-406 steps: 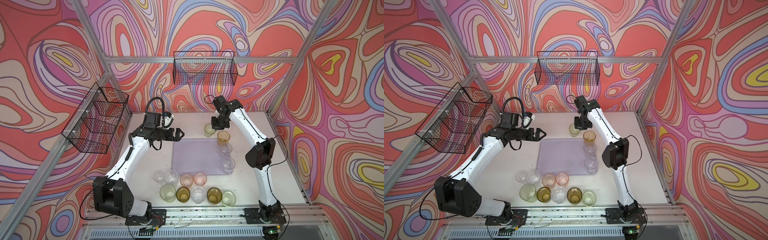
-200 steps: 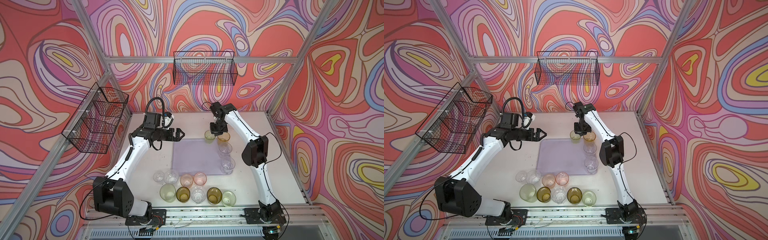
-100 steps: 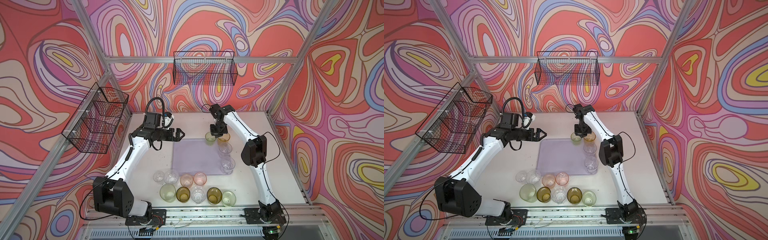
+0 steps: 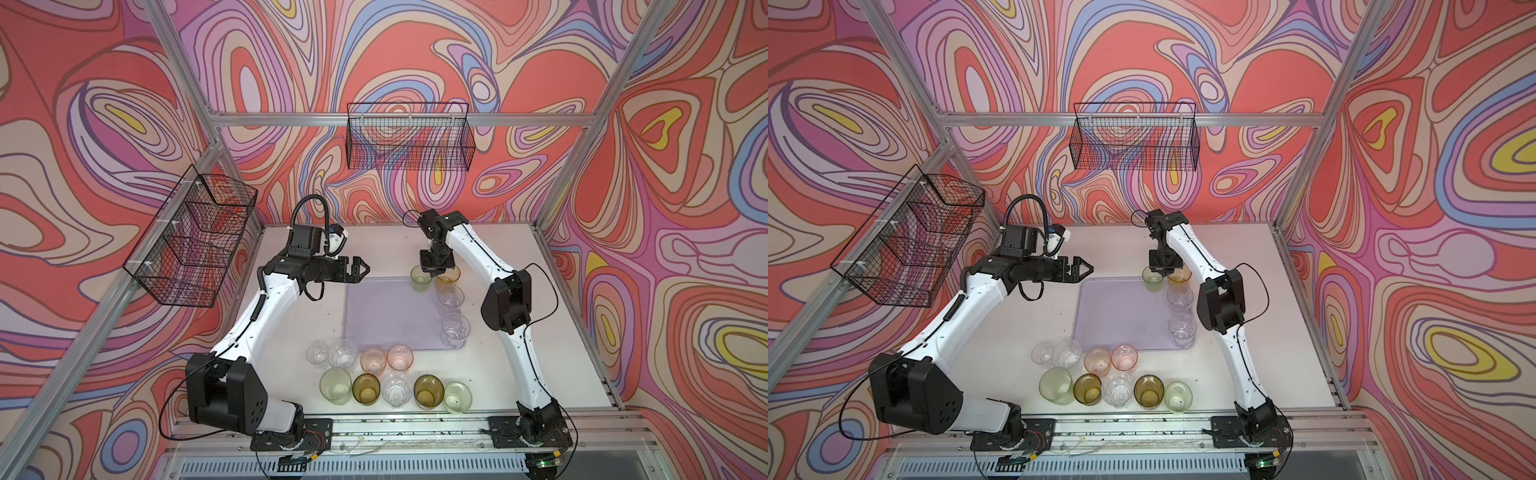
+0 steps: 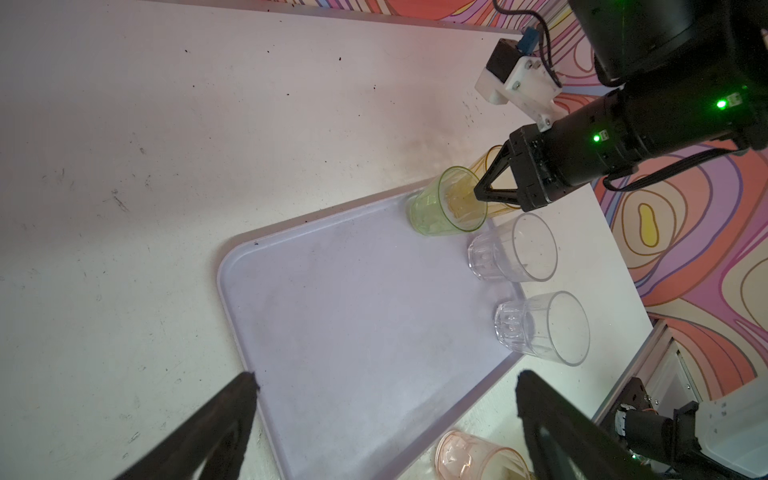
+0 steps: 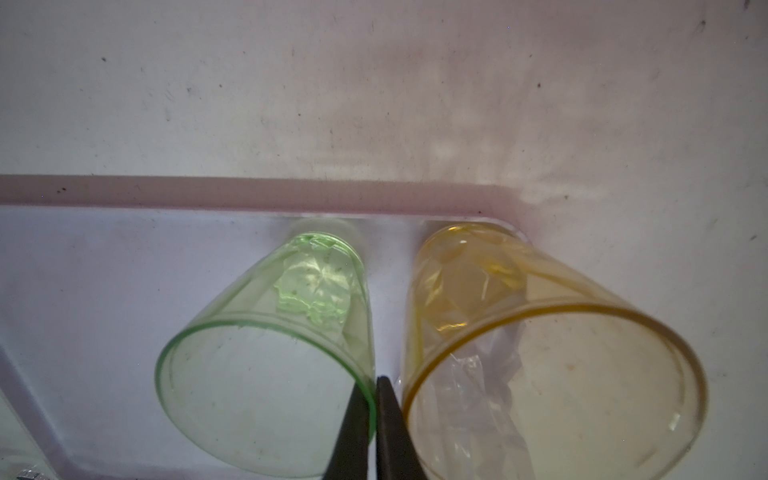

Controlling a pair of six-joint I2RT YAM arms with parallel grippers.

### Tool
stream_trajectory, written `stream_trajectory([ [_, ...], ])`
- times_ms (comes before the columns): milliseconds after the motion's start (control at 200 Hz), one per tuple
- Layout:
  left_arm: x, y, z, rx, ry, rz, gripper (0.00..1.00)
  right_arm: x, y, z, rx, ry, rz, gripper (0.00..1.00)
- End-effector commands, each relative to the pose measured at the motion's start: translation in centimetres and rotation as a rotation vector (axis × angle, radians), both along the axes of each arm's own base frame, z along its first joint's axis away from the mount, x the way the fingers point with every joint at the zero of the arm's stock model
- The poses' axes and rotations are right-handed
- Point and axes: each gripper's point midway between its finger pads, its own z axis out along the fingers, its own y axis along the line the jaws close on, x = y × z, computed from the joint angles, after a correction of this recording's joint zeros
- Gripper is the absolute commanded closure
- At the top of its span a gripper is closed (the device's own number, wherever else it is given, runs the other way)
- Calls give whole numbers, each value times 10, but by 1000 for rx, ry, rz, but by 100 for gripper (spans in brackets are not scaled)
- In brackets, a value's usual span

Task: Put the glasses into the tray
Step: 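Lower the light-green glass beside the yellow cup at the tray's far corner, then open the right gripper to release the light-green glass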

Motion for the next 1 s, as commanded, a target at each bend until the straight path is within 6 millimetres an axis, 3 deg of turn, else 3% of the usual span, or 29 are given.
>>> stream_trajectory([
  [0,-5,-2,3,-10,-6,-10,0,2,-4,-12,-26,14,-8,100],
  [992,-5,-2,3,-11,-8,-10,0,5,-3,-13,-21,4,-3,93],
])
